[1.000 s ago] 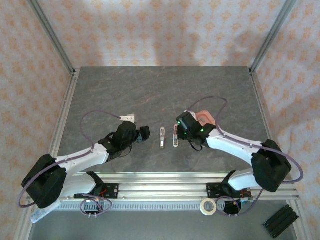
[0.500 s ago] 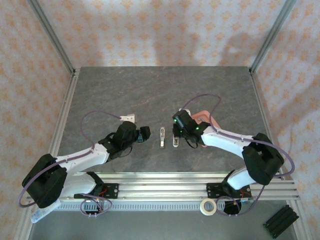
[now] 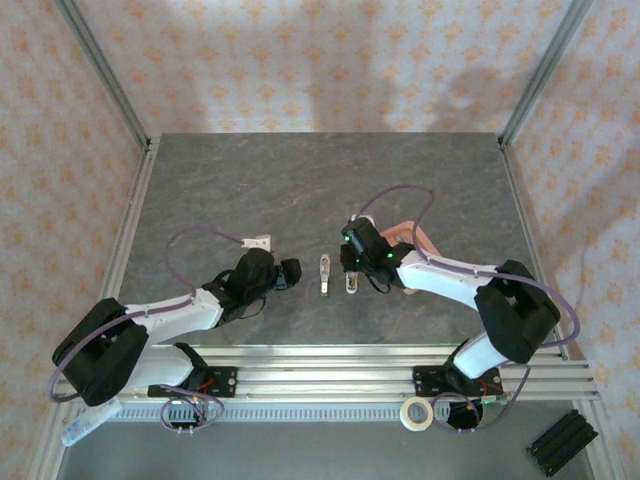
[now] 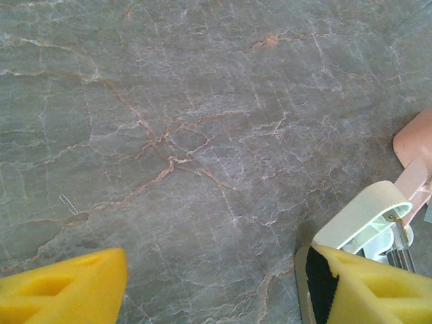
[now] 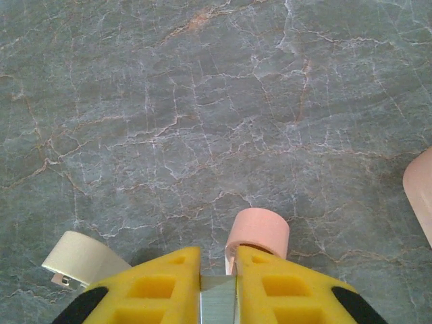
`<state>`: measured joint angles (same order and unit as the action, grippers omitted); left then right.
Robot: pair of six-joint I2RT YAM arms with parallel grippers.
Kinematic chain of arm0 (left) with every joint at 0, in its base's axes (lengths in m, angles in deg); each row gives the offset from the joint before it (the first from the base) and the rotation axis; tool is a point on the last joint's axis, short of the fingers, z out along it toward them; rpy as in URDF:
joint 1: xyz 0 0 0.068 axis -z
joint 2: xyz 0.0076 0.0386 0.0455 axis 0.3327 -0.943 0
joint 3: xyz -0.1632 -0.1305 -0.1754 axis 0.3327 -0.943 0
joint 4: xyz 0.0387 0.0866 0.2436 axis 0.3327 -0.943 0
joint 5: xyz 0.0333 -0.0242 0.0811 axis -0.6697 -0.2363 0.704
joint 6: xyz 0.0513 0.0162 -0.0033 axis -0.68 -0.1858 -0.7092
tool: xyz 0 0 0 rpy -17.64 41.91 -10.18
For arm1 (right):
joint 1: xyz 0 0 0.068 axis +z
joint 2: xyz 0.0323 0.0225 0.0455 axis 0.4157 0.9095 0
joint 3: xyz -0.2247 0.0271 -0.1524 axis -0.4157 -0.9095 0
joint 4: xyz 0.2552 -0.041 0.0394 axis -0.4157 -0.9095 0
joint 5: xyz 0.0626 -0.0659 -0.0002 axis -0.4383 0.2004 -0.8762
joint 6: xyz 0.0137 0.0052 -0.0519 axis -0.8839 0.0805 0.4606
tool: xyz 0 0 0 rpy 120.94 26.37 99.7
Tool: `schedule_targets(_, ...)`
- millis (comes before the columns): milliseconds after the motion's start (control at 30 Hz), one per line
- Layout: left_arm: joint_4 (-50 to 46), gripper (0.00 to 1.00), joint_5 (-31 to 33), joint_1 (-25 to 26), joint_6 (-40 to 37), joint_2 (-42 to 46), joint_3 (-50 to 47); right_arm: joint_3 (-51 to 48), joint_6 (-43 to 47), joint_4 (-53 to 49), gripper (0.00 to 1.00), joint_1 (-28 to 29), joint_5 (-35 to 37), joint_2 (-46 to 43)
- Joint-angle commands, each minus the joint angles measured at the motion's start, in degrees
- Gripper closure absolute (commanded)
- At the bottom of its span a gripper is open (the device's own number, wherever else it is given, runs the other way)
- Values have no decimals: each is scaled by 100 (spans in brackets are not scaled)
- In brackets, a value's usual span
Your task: Load the staples into the stapler
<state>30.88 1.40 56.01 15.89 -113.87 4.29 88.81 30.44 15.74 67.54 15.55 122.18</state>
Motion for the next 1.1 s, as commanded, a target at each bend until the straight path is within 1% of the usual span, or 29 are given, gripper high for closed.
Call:
schedule_targets(0,513,29,-62,-63,56,-140,-81,150,210,195,80,35,26,21)
schedule_targets(367,1074,29,-29,-65,15,-376,-157,115,300,372,80,35,130,168)
schedule_targets(533,1051,29,-5,-63,-5,-386,-157,61,207,356,80,39,64,194)
schedule_targets(767,1065,29,44,-63,8,-334,-219,-312,-86,331,80,83,57,-294)
schedule_targets(1067,1185,29,-69,-65,56,-416,-246,-600,-400,96,80,347,331,-772)
